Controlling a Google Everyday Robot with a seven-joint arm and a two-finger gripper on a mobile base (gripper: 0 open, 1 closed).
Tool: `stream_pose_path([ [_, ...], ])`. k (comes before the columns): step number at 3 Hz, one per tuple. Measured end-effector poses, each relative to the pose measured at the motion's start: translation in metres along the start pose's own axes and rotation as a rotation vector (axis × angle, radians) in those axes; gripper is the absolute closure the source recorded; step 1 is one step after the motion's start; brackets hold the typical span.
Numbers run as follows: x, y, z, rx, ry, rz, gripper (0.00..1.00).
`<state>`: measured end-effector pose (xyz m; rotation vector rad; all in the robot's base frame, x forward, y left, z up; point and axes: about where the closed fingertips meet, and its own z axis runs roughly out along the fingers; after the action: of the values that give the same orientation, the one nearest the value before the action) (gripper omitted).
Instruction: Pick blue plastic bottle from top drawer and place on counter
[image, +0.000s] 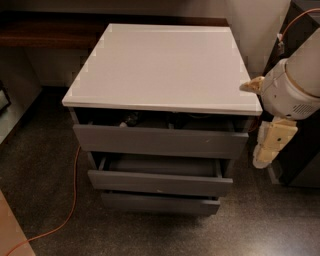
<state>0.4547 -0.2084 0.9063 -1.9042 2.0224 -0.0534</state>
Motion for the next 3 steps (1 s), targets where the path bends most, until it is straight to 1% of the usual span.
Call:
stream_pose_path([
  [1, -0.008, 0.005, 0.023, 0.025, -0.034, -0.070, 0.00],
  [2, -0.016, 0.004, 0.043, 0.090, -0.096, -0.102, 0.00],
  [3, -0.017, 0.002, 0.042, 0.098, -0.095, -0.102, 0.00],
])
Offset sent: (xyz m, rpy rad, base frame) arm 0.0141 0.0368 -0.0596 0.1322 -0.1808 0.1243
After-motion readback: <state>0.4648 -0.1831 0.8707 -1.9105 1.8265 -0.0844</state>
